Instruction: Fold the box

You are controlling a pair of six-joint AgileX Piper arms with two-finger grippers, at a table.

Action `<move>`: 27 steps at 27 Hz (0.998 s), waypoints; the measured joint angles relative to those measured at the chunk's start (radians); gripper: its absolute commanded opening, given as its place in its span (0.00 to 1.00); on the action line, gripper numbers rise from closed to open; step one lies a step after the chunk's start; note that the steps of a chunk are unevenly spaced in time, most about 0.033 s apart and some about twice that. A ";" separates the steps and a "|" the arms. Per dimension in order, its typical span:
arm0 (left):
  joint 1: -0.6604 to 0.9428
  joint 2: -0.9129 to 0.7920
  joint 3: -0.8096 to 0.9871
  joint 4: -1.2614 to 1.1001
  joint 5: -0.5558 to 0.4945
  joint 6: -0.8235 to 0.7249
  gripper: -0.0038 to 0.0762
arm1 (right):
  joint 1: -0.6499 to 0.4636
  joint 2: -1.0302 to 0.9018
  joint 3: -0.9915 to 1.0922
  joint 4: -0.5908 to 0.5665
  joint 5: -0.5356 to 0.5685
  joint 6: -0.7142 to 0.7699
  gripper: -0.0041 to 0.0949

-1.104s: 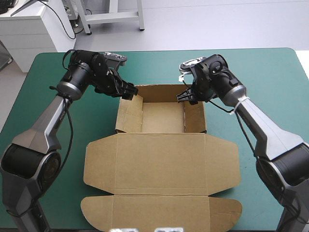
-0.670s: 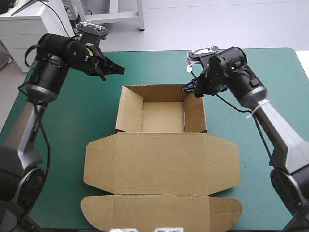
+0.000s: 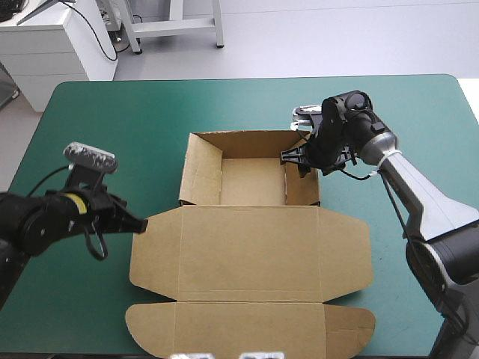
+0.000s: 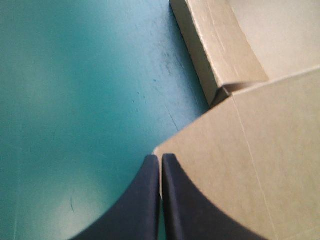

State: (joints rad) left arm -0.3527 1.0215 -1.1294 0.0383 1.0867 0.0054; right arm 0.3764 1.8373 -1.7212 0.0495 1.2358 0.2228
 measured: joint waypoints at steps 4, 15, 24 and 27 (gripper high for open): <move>0.000 -0.203 0.277 -0.006 -0.041 0.000 0.04 | 0.000 0.067 0.001 0.005 -0.005 0.000 0.50; 0.000 -0.489 0.574 -0.027 -0.106 -0.005 0.04 | -0.001 0.097 0.003 0.003 -0.052 0.000 0.02; 0.000 -0.574 0.636 -0.048 -0.111 -0.005 0.04 | -0.036 0.096 -0.015 -0.005 -0.076 0.004 0.02; 0.000 -0.574 0.636 -0.050 -0.112 -0.005 0.04 | -0.109 0.085 -0.015 -0.039 -0.055 0.007 0.02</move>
State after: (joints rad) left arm -0.3527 0.4473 -0.4932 -0.0114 0.9745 0.0000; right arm 0.2676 1.9222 -1.7360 0.0106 1.1808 0.2299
